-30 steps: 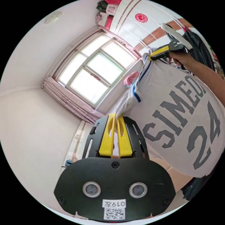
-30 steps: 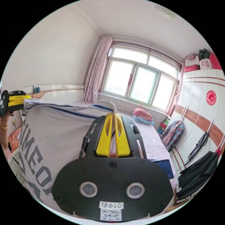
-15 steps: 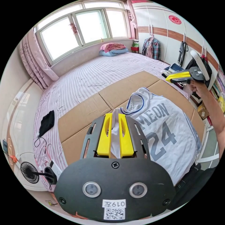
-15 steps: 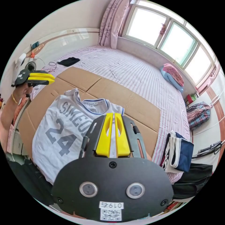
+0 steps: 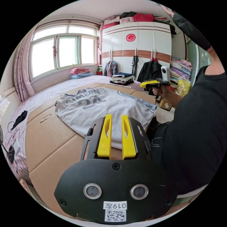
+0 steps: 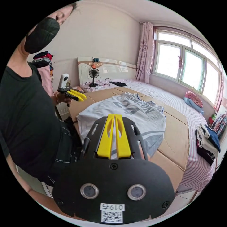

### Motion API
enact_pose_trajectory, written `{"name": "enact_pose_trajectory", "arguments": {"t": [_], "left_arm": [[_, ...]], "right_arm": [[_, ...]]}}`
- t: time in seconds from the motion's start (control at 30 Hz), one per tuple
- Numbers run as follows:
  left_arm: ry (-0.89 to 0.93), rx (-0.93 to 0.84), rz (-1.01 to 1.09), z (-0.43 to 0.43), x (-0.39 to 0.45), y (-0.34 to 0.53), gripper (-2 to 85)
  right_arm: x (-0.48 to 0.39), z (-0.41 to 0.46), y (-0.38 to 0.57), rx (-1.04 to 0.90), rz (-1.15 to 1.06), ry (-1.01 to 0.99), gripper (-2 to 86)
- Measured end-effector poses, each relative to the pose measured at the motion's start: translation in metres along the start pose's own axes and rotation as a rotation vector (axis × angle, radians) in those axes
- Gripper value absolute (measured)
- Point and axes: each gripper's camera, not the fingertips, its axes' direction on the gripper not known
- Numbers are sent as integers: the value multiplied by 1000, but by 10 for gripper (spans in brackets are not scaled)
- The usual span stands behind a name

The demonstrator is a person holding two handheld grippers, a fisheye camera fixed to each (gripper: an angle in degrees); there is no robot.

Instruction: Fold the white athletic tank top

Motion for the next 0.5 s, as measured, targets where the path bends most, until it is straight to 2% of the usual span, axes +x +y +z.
{"name": "enact_pose_trajectory", "arguments": {"t": [0.1,0.23,0.4,0.5], "left_arm": [[64,-55,19,1,41,15,81],[-50,-180,62,16,66,18,95],[-109,-265,149,34,92,7,89],[-135,-323,184,47,102,2,79]], "right_arm": [[-38,9,-10,-35,-15,-58,65],[-87,66,-31,-197,-90,-160,108],[-116,123,-59,-286,-112,-168,101],[-126,150,-69,-385,-165,-107,82]]}}
